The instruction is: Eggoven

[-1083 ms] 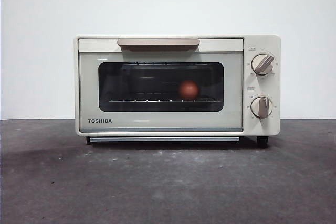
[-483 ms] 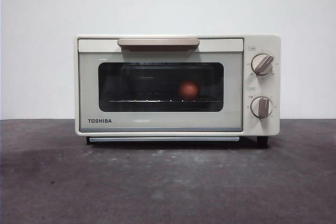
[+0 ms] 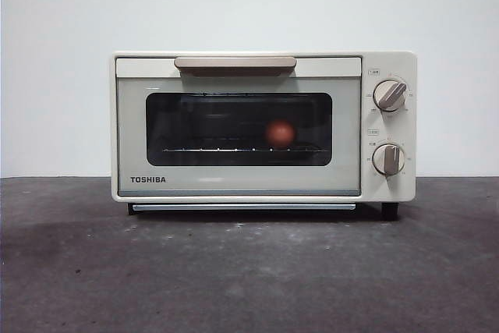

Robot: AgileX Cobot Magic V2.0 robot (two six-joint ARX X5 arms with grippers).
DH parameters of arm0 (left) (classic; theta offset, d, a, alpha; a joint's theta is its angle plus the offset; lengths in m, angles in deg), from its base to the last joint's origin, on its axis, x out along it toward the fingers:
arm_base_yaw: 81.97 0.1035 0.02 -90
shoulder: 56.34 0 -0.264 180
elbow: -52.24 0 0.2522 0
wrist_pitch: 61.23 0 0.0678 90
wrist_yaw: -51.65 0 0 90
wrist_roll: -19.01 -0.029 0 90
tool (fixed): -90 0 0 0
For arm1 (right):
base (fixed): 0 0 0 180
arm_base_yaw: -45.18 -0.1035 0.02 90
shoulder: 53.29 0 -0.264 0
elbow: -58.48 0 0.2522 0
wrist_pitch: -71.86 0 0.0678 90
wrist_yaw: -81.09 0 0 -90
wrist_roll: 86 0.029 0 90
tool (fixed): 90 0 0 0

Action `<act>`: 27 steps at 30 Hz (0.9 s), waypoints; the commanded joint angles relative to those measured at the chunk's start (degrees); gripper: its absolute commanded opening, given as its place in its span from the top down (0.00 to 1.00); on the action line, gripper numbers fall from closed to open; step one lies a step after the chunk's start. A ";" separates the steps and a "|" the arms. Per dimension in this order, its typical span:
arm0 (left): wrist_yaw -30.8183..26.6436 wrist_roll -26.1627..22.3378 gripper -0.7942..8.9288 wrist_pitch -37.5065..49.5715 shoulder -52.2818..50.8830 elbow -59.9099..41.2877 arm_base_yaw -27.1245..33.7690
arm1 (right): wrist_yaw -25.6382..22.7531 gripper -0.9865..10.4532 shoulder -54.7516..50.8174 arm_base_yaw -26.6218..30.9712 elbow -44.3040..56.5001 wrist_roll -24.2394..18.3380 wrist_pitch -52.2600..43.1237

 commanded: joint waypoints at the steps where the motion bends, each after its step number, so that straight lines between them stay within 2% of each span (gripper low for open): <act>1: -0.11 -1.01 0.91 0.74 0.26 1.05 -0.15 | -0.07 0.91 -0.17 -0.31 -0.74 -0.46 -0.48; 8: -0.11 -1.09 0.91 0.72 0.26 1.05 -0.15 | -0.11 0.91 -0.48 -0.31 -0.74 -0.46 -0.48; 13: -3.21 -13.14 0.91 2.60 -0.02 0.63 0.09 | -0.09 0.91 -0.48 -0.31 -0.74 -0.46 -0.48; 15: -6.78 -16.65 0.91 6.10 -1.27 -0.90 0.87 | -0.09 0.91 -0.48 -0.31 -0.74 -0.46 -0.48; 17: -8.59 -17.97 0.91 11.28 -3.34 -3.85 2.27 | -0.09 0.91 -0.48 -0.31 -0.74 -0.46 -0.48; 22: -13.05 -18.69 0.91 27.43 -11.52 -16.24 6.67 | -0.09 0.91 -0.48 -0.31 -0.74 -0.46 -0.48; 25: -15.67 -18.80 0.91 33.09 -16.35 -23.12 9.01 | -0.09 0.91 -0.48 -0.31 -0.74 -0.46 -0.48; 27: -16.31 -18.73 0.91 33.86 -19.54 -26.84 10.58 | -0.11 0.91 -0.59 -0.31 -0.74 -0.46 -0.48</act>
